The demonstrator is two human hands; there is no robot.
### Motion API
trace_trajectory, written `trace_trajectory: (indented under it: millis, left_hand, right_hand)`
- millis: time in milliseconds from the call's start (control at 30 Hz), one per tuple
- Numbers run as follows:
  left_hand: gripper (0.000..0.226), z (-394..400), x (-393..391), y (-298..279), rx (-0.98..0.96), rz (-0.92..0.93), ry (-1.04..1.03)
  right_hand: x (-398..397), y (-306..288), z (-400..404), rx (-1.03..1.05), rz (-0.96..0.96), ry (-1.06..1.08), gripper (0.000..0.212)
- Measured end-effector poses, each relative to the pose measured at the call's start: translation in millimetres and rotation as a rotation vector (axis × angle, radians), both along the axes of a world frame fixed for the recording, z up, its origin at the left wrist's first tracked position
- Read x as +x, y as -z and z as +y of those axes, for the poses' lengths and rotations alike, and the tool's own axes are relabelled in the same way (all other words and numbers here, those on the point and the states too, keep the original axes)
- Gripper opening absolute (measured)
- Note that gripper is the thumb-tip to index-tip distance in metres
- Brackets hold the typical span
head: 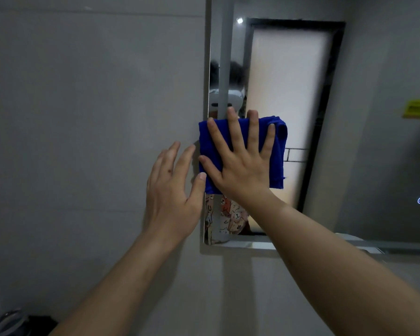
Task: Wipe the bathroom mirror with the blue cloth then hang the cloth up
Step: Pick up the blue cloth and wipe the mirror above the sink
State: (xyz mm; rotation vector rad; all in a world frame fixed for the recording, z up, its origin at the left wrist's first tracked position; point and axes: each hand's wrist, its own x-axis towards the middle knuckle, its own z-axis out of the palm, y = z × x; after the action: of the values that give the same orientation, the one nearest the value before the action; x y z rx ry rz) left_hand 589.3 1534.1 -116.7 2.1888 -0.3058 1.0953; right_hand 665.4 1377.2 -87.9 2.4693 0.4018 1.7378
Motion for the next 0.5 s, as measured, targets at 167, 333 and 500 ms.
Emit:
trace_trajectory:
  millis: [167,333,500]
  left_hand:
    - [0.059,-18.3,-2.0,-6.7,0.000,-0.061,0.028]
    - [0.060,-44.8,-6.0,-11.6,0.019,-0.110,0.038]
    - [0.060,-81.3,-7.0,-9.4,0.059,-0.118,0.030]
  right_hand:
    - [1.4,-1.9,-15.2,-0.023,-0.022,-0.009,0.074]
    - [2.0,-13.9,-46.3,0.003,-0.036,0.000,0.073]
    - [2.5,-20.4,-88.6,0.045,-0.036,0.023,0.074]
